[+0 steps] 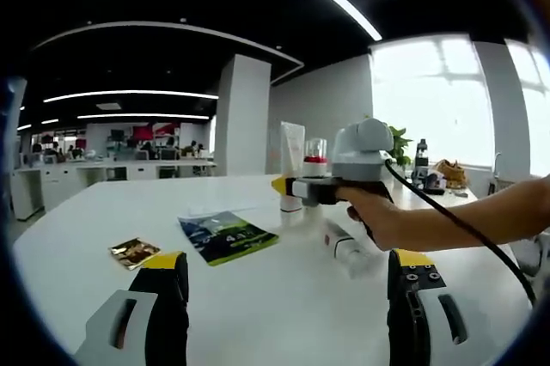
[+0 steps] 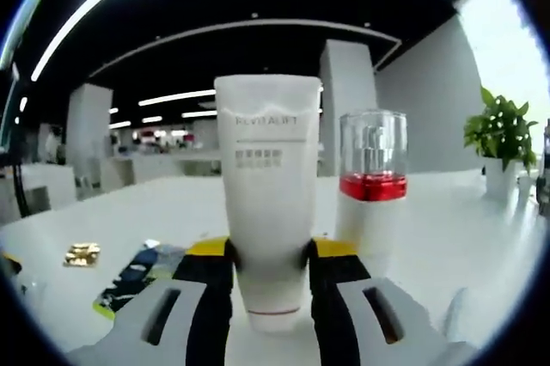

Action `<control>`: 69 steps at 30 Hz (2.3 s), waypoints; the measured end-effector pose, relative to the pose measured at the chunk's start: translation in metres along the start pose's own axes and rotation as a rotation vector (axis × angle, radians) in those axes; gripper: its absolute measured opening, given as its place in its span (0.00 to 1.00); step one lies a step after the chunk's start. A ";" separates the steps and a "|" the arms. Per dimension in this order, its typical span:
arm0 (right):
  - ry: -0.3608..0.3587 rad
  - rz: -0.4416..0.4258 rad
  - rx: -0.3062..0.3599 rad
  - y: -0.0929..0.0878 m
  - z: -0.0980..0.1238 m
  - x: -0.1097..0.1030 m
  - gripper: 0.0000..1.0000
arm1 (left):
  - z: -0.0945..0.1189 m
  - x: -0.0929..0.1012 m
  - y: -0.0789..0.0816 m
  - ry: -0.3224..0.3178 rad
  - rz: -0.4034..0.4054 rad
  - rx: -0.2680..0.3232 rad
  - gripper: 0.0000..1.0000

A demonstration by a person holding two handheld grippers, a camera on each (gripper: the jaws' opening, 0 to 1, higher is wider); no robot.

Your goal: Arrange the skincare products in the storage area until every visible bottle or jar stands upright without overlapping.

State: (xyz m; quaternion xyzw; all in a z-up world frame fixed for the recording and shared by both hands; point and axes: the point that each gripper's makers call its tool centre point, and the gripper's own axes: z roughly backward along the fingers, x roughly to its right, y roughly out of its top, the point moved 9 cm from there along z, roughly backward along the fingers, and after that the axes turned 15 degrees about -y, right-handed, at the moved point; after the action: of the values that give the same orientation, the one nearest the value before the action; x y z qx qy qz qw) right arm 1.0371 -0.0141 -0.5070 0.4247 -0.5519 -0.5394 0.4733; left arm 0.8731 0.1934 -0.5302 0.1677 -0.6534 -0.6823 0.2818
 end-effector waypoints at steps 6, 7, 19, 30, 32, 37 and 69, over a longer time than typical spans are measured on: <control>0.035 0.012 0.049 0.009 0.012 0.007 0.41 | -0.001 -0.003 0.000 0.000 0.000 0.001 0.99; 0.038 0.011 0.052 0.010 0.010 0.007 0.42 | -0.001 -0.002 0.000 0.000 0.000 0.001 0.99; 0.106 -0.022 0.104 0.016 0.022 0.011 0.40 | -0.001 0.002 -0.001 0.000 -0.002 -0.003 0.99; 0.169 -0.048 0.143 0.021 0.042 0.012 0.36 | -0.003 -0.001 -0.002 0.001 -0.005 -0.010 0.99; 0.182 -0.053 0.151 0.022 0.044 0.012 0.36 | -0.003 0.000 -0.002 0.002 -0.006 -0.012 0.99; 0.204 -0.038 0.175 0.024 0.051 0.011 0.36 | -0.003 -0.001 -0.002 0.001 -0.004 -0.012 0.99; 0.389 -0.004 0.095 0.011 0.083 0.052 0.35 | -0.009 0.008 -0.014 -0.024 -0.023 -0.079 0.98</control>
State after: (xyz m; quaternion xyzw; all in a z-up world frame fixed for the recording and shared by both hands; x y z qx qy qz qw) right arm 0.9463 -0.0487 -0.4904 0.5437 -0.4741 -0.4214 0.5495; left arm 0.8696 0.1815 -0.5432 0.1557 -0.6273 -0.7127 0.2726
